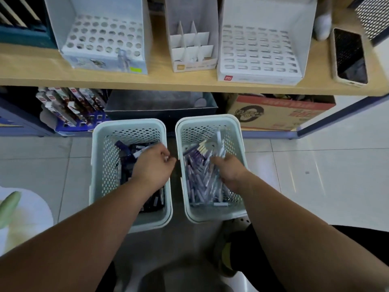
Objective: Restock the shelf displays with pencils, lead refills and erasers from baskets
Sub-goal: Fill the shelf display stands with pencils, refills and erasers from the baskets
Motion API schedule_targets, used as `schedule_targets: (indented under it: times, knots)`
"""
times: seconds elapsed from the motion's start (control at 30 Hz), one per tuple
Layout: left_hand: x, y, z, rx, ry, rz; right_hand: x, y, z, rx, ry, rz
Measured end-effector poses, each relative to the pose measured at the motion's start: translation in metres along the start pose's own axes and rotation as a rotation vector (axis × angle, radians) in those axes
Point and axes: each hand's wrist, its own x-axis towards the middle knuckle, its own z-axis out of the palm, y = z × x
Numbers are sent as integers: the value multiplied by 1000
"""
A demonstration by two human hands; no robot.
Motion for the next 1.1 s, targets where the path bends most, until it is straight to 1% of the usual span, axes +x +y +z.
schedule_targets:
  times: [0.07, 0.13, 0.27, 0.37, 0.47, 0.53, 0.6, 0.67, 0.7, 0.73, 0.77, 0.8, 0.83, 0.87, 0.93, 1.0, 1.03, 1.07, 1.1]
  knots:
    - [-2, -22, 5, 195, 9, 35, 14, 17, 2, -106, 51, 39]
    - [-6, -42, 10, 311, 31, 48, 28, 32, 8, -163, 62, 67]
    - [-7, -63, 14, 292, -26, 9, 50, 46, 25, -291, 90, 114]
    - [-4, -65, 12, 278, -14, 53, 61, 48, 30, -364, 102, 175]
    - [0, -69, 3, 268, 14, 122, 68, 52, 32, -422, 180, 154]
    - [5, -75, -8, 286, 139, 169, 67, 52, 35, -484, 242, 102]
    - [6, -85, -22, 355, 350, 178, 63, 50, 38, -646, 280, 71]
    - [2, -95, -38, 410, 533, 116, 57, 43, 41, -814, 298, 77]
    - [0, -103, -44, 398, 575, 45, 50, 34, 42, -834, 314, 65]
    - [-1, -110, -50, 360, 582, -52, 45, 27, 46, -813, 338, 35]
    - [-2, -121, -52, 305, 562, -156, 39, 17, 50, -754, 375, -45]
    - [-2, -130, -54, 237, 516, -241, 32, 9, 56, -679, 418, -177]
    - [-2, -139, -55, 143, 462, -286, 24, 0, 66, -612, 448, -329]
    - [-3, -144, -54, 34, 413, -294, 15, -7, 79, -572, 452, -474]
    - [-8, -150, -50, -134, 329, -271, -5, -20, 110, -557, 350, -664]
    - [-13, -149, -50, -221, 307, -250, -23, -21, 145, -533, 202, -732]
    - [-14, -150, -50, -260, 306, -240, -29, -18, 162, -524, 142, -738]
    - [-15, -151, -50, -284, 303, -234, -31, -13, 178, -527, 90, -723]
    - [-14, -156, -51, -285, 296, -223, -31, -7, 193, -557, 43, -659]
